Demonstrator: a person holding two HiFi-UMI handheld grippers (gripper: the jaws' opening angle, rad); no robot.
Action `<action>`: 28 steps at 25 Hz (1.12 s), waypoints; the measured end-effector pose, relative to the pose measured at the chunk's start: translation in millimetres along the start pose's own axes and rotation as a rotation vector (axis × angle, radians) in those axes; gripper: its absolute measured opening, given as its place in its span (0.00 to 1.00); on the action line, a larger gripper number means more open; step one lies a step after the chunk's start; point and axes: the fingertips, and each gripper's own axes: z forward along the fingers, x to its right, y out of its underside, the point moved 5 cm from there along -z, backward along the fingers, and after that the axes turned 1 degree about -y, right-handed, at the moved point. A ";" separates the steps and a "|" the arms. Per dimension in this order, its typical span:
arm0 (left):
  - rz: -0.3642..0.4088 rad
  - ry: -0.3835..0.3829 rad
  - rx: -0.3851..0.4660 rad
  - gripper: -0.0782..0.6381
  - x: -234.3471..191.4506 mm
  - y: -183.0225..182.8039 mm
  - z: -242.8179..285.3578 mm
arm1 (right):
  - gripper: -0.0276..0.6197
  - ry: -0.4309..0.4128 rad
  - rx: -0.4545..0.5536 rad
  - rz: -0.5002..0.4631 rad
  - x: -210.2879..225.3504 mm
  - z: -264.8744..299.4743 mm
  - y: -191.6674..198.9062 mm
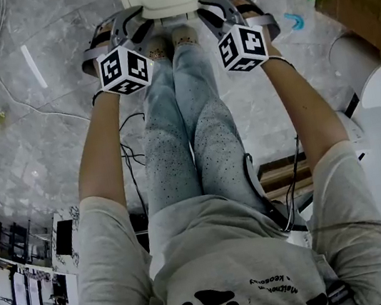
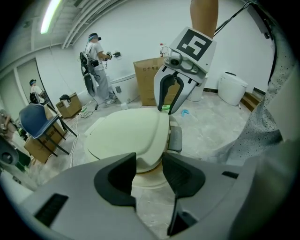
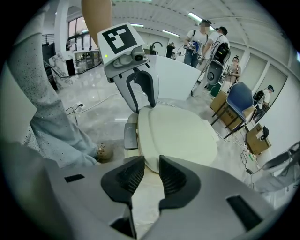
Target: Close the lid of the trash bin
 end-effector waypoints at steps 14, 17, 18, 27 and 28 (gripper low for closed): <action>-0.082 0.114 -0.056 0.33 -2.6 2.7 9.2 | 0.14 -0.152 -0.057 0.177 0.4 14.0 -3.5; -0.113 0.137 -0.072 0.22 0.5 2.5 12.1 | 0.12 -0.169 -0.090 0.201 0.8 18.2 -2.6; -0.131 0.137 -0.077 0.22 0.5 2.2 12.9 | 0.12 -0.173 -0.099 0.215 1.5 19.2 -2.4; -0.265 0.153 -0.128 0.14 -2.1 -1.2 13.2 | 0.09 -0.152 -0.110 0.424 8.7 17.5 -6.0; -0.274 0.160 -0.128 0.14 -1.9 -2.6 11.3 | 0.09 -0.145 -0.104 0.445 10.2 14.8 -8.4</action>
